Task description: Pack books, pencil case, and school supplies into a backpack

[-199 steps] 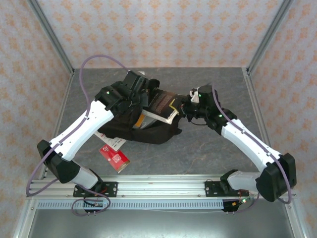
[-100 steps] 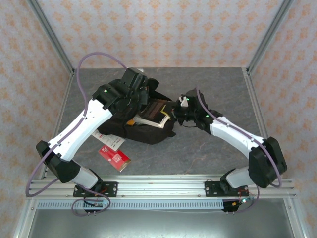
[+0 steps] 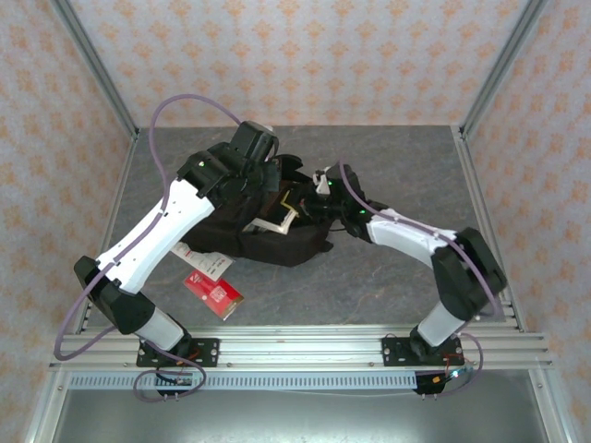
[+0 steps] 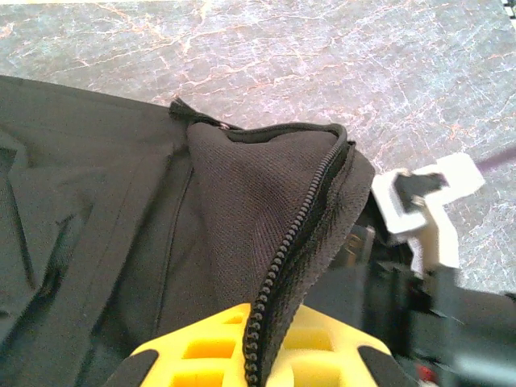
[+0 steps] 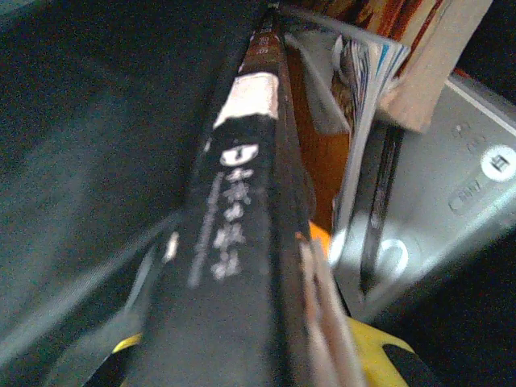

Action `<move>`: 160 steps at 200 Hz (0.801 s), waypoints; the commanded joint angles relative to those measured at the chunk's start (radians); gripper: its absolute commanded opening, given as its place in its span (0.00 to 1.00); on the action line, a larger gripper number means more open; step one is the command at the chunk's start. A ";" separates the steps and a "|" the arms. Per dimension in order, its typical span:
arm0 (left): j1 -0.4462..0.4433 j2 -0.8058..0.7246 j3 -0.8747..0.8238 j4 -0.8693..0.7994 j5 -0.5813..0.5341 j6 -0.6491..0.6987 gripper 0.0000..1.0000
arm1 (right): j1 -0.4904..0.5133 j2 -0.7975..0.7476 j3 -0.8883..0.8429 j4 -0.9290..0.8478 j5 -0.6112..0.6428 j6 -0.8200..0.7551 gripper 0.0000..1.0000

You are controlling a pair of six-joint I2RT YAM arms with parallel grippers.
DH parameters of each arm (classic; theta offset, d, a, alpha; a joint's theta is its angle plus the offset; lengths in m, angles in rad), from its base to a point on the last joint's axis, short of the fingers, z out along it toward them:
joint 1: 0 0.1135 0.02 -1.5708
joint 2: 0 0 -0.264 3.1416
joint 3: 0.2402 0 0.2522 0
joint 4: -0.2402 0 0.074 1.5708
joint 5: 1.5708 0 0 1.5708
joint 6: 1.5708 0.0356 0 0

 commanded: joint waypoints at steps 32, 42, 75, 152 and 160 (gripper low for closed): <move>-0.004 0.004 0.103 0.053 -0.002 0.051 0.00 | 0.040 0.287 0.273 0.204 0.152 0.015 0.24; -0.004 0.014 0.115 0.053 -0.001 0.062 0.00 | 0.053 0.327 0.325 0.195 0.182 -0.005 0.29; -0.004 0.093 0.193 0.035 0.100 0.079 0.00 | 0.082 0.408 0.388 0.198 0.367 -0.008 0.57; -0.157 0.335 0.528 -0.128 0.142 0.170 0.00 | 0.051 0.458 0.205 0.670 0.763 0.137 0.64; -0.167 0.355 0.561 -0.146 0.141 0.173 0.00 | 0.033 0.453 0.185 0.694 0.771 0.148 0.64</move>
